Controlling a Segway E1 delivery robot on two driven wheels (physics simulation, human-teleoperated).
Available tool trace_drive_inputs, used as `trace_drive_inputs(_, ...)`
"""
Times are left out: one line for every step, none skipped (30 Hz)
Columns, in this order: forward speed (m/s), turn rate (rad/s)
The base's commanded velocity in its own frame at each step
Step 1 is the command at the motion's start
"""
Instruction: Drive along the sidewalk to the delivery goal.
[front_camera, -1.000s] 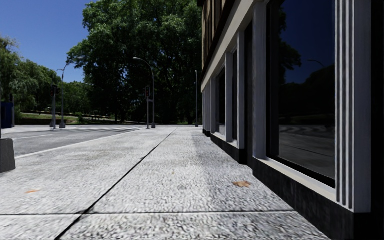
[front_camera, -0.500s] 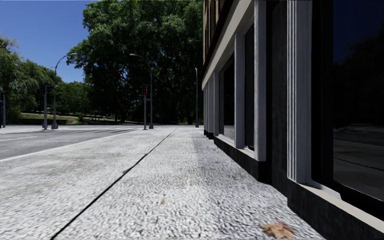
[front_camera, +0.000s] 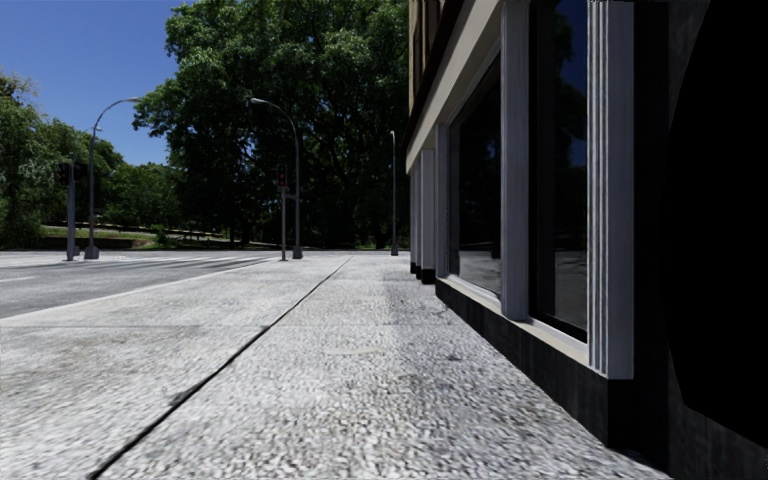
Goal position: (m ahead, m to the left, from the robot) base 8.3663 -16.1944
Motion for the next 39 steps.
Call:
trace_drive_inputs(2.00, 0.00)
trace_drive_inputs(2.00, 0.00)
trace_drive_inputs(2.00, 0.00)
trace_drive_inputs(2.00, 0.00)
trace_drive_inputs(2.00, 0.00)
trace_drive_inputs(2.00, 0.00)
trace_drive_inputs(2.00, 0.00)
trace_drive_inputs(2.00, 0.00)
trace_drive_inputs(2.00, 0.00)
trace_drive_inputs(2.00, 0.00)
trace_drive_inputs(2.00, 0.00)
trace_drive_inputs(2.00, 0.00)
trace_drive_inputs(2.00, 0.01)
trace_drive_inputs(2.00, 0.01)
trace_drive_inputs(2.00, 0.24)
trace_drive_inputs(2.00, 0.39)
trace_drive_inputs(2.00, 0.42)
trace_drive_inputs(2.00, 0.43)
trace_drive_inputs(2.00, 0.43)
trace_drive_inputs(2.00, 0.23)
trace_drive_inputs(2.00, 0.00)
trace_drive_inputs(2.00, 0.00)
trace_drive_inputs(2.00, 0.00)
trace_drive_inputs(2.00, 0.00)
trace_drive_inputs(2.00, 0.00)
trace_drive_inputs(2.00, 0.00)
trace_drive_inputs(2.00, 0.00)
trace_drive_inputs(2.00, 0.00)
trace_drive_inputs(2.00, 0.00)
trace_drive_inputs(2.00, 0.00)
trace_drive_inputs(2.00, 0.00)
trace_drive_inputs(2.00, 0.00)
trace_drive_inputs(2.00, 0.00)
trace_drive_inputs(2.00, 0.00)
trace_drive_inputs(2.00, 0.00)
trace_drive_inputs(2.00, 0.00)
trace_drive_inputs(2.00, 0.00)
trace_drive_inputs(2.00, 0.00)
trace_drive_inputs(2.00, 0.00)
